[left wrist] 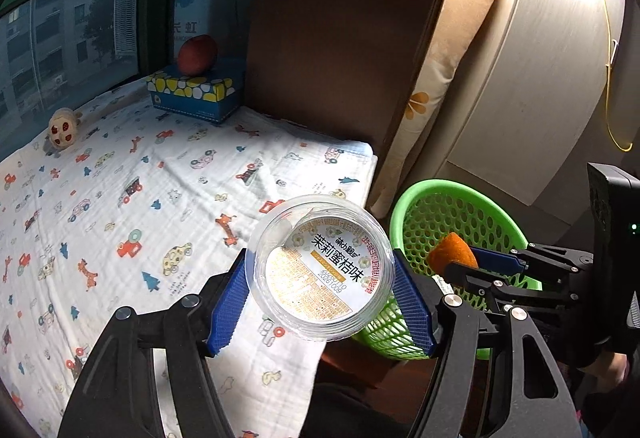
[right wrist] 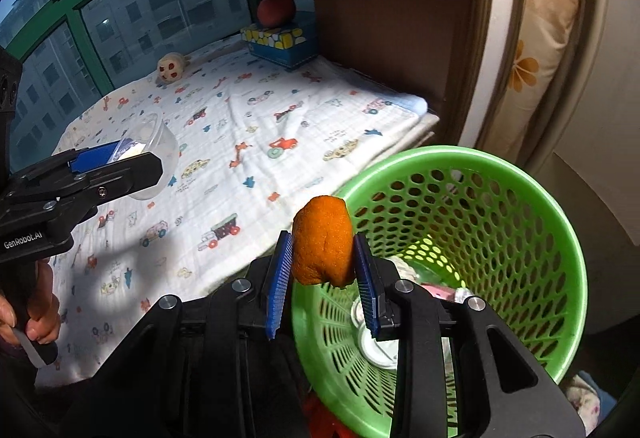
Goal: Collect trash
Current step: 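Carry the tub with the left tool while the right tool drops the orange piece into the basket, then open the left tool to drop the clear tub into the basket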
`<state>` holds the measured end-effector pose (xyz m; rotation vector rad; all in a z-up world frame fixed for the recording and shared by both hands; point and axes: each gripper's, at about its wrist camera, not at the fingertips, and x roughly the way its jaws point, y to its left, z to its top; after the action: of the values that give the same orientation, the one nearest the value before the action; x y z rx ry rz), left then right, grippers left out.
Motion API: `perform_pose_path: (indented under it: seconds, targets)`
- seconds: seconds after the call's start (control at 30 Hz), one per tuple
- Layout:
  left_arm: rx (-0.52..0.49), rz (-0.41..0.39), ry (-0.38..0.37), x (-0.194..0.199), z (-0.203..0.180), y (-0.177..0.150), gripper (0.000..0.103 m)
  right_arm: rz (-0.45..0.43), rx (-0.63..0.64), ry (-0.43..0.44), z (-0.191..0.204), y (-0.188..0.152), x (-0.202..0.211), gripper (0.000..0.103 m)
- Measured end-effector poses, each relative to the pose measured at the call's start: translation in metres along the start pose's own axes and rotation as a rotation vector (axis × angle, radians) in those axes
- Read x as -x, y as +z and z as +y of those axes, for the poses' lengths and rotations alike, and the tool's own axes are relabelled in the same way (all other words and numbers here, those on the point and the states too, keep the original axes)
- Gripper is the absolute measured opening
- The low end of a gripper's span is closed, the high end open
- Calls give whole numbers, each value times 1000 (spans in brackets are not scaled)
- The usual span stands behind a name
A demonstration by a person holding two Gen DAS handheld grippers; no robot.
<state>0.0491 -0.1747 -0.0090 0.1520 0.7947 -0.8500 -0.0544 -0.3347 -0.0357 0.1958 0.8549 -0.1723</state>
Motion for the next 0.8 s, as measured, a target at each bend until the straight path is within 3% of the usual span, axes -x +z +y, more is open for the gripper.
perform_pose_path:
  seconds: [0.63, 0.73, 0.8]
  targets:
    - [-107, 53, -102, -35, -78, 9, 66, 6, -145, -199, -102, -34, 30, 34]
    - [-128, 56, -117, -40, -91, 9, 66, 6, -162, -202, -111, -36, 32, 39]
    - [-138, 61, -121, -43, -98, 9, 66, 1, -166, -207, -115, -38, 36, 49]
